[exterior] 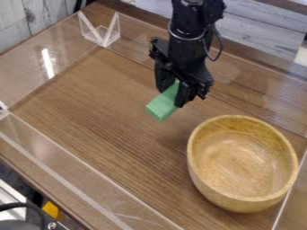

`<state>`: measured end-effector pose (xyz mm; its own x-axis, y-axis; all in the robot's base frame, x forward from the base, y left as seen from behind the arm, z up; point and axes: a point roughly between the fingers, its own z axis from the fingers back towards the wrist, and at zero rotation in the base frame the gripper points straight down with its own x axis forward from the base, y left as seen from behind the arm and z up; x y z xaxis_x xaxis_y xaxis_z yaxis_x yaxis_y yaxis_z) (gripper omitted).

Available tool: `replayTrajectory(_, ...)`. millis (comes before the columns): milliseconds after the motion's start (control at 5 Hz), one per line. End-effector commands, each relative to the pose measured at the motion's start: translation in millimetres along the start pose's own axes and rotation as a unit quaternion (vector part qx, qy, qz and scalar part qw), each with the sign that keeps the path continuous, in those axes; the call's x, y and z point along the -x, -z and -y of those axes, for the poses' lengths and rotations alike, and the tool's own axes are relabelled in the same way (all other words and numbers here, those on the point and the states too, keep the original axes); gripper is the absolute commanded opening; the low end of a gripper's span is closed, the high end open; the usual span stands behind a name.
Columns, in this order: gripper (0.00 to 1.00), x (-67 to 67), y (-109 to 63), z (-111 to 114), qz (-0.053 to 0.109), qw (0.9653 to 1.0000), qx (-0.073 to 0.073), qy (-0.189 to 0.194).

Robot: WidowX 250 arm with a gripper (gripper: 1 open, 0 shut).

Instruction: Remove the green block from inside the brown bowl and put it on the table

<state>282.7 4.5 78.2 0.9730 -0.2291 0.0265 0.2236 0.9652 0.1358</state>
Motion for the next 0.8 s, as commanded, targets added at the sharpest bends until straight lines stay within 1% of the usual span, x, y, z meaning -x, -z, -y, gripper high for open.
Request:
replayTrajectory(0, 0.0, -8.5, -9.7, -7.6, 0.022, 0.9996, -0.004, -0.015)
replayTrajectory(600, 0.0, -10.3, -7.4, -7.9, 0.02, 0.9993, 0.0, -0.032)
